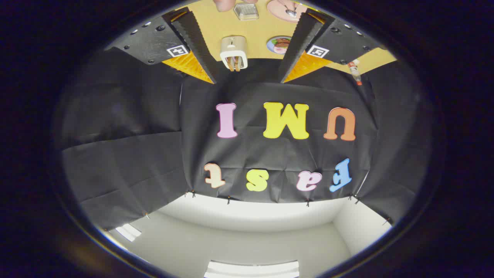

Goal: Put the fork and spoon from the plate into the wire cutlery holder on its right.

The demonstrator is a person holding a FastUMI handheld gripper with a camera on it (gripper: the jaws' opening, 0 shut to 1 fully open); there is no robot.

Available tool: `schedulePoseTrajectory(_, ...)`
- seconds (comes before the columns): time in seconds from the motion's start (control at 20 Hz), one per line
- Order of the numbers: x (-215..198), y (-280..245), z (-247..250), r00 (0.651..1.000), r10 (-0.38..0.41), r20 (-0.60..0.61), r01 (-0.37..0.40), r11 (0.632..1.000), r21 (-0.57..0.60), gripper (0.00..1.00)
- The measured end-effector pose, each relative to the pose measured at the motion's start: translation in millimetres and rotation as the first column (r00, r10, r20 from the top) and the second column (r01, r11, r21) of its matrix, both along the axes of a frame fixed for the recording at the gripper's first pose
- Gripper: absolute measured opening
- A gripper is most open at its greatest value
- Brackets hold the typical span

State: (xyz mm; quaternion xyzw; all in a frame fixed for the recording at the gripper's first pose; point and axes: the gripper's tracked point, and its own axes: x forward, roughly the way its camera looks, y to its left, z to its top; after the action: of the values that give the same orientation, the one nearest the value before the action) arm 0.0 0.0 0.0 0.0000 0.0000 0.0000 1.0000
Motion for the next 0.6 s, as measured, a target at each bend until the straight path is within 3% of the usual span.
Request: schedulePoseTrajectory(0.6, 14.0, 25.6, -26.8, 0.997, 0.072, -0.043, -0.071, 0.997, 0.005, 0.95)
